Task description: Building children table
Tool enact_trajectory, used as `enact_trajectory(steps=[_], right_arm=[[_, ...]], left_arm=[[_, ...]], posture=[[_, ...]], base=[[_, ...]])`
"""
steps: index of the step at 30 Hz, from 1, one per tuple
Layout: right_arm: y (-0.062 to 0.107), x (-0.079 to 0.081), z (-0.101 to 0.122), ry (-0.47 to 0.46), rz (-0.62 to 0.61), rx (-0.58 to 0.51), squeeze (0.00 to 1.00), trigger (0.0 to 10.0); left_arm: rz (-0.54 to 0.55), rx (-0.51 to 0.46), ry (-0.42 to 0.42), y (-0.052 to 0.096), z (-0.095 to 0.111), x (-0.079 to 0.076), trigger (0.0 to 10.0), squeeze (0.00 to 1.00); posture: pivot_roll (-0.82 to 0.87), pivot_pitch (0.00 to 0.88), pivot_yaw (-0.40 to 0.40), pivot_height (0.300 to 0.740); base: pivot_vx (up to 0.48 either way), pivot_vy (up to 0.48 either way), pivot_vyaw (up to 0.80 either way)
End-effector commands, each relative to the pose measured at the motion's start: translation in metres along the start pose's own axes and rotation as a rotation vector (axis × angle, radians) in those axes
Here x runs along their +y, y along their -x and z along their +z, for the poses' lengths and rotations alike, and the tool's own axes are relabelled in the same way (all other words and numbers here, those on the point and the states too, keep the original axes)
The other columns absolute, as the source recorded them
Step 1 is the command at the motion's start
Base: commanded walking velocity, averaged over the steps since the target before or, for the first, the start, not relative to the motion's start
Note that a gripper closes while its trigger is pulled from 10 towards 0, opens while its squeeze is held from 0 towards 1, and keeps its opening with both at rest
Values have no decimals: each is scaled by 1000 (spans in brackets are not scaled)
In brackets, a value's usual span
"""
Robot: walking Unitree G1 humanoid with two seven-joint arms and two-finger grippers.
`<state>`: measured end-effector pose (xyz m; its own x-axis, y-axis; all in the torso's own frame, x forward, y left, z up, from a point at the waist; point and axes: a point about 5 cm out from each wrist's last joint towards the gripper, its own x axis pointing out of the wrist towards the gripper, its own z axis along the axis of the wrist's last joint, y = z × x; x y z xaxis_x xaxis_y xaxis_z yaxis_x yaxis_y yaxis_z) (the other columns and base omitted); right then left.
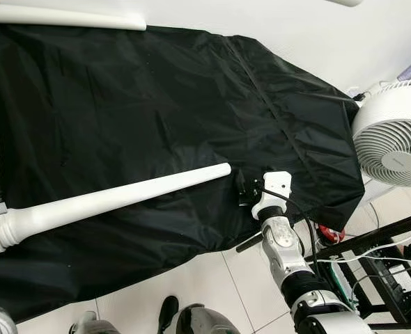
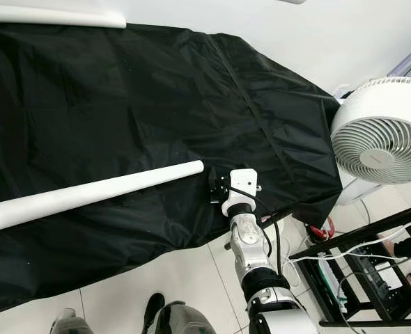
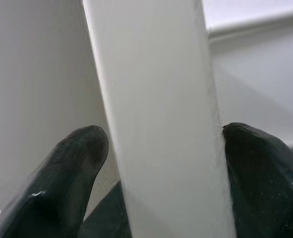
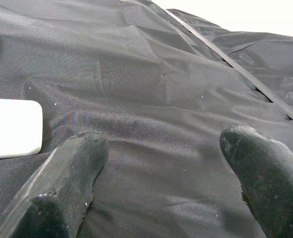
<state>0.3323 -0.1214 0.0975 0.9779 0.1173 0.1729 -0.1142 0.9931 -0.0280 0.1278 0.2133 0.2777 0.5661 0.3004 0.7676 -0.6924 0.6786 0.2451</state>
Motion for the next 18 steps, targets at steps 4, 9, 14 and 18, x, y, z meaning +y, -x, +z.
enact_trajectory(steps=[4, 9, 14, 18], right_arm=[[4, 10, -14, 13, 70, 83, 0, 10000], [1, 10, -12, 17, 75, 81, 0, 10000], [1, 10, -13, 19, 77, 82, 0, 10000], [6, 11, -18, 26, 91, 97, 0, 10000]], left_arm=[[196, -97, 15, -12, 11, 11, 10000, 0], [227, -96, 66, -17, 11, 12, 10000, 0], [203, -71, 113, -12, 10, 10, 10000, 0], [111, -27, 209, -1, 8, 2, 10000, 0]], posture=[[457, 202, -286, 740], [456, 204, -293, 740], [457, 206, -294, 740], [478, 230, -295, 740]], base=[[0, 0, 0], [0, 0, 0], [0, 0, 0], [0, 0, 0]])
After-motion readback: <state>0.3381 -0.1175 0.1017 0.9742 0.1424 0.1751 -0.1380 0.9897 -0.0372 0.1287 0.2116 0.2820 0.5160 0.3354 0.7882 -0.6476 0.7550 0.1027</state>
